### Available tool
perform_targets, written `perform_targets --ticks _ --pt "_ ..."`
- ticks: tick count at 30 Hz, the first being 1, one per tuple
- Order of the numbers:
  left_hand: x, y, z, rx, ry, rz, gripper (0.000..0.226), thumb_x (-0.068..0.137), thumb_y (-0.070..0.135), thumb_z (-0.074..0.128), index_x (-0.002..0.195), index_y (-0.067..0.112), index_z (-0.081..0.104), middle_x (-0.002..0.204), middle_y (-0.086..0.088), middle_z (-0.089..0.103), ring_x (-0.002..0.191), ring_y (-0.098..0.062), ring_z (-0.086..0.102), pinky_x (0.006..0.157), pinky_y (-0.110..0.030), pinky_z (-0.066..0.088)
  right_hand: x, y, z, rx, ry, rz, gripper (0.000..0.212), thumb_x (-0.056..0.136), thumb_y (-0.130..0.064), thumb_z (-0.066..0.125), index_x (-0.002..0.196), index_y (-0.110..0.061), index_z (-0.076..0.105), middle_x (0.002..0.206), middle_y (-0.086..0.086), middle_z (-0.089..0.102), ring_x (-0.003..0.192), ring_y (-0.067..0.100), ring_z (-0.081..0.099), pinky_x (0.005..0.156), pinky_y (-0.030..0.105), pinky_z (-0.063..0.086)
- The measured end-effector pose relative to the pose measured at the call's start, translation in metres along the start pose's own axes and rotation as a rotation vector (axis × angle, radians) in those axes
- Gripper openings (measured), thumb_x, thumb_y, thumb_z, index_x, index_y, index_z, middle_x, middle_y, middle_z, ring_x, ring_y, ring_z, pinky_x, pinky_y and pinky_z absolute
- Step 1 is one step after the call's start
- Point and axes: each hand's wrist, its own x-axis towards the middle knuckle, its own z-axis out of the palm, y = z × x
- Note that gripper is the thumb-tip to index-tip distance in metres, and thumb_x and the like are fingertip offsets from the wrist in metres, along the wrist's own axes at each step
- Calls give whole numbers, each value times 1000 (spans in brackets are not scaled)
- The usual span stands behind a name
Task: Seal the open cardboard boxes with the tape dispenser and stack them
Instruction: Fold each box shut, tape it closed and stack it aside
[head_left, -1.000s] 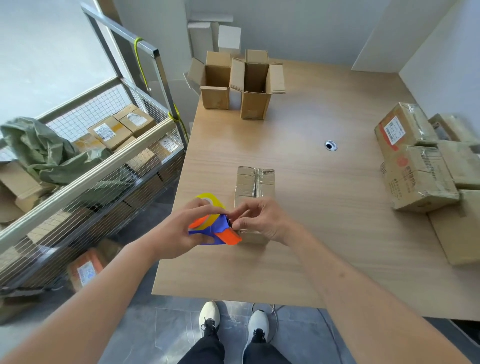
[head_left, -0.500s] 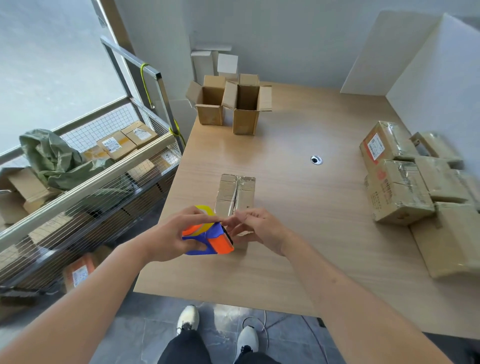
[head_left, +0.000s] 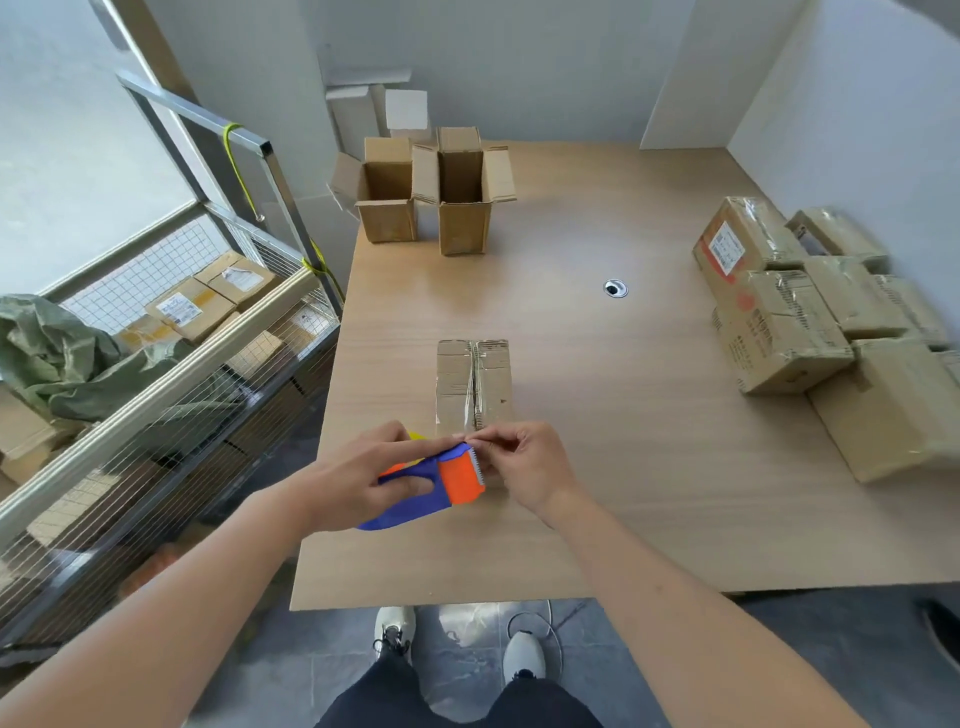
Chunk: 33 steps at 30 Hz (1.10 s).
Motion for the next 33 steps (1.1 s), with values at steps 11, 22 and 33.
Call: perform_targets --ticks 11,22,33 --pt "-1 -63 -32 54 -201 -120 50 105 51 48 139 79 23 110 10 52 96 -9 56 85 -29 45 -13 32 -41 32 364 156 26 89 -3 76 72 -22 81 70 5 75 60 16 68 60 28 60" --pt "31 -83 -10 72 -235 -233 48 103 54 47 136 81 24 109 9 50 95 -9 54 80 -29 42 13 63 -33 -15 387 209 27 88 -2 76 74 -25 80 71 5 76 61 15 68 62 28 61" --pt "48 -86 6 119 -201 -251 50 104 52 47 143 74 25 107 6 49 94 -10 52 79 -30 39 18 93 -18 -101 351 196 15 103 -29 59 114 -32 69 92 -7 72 74 5 62 70 31 51"
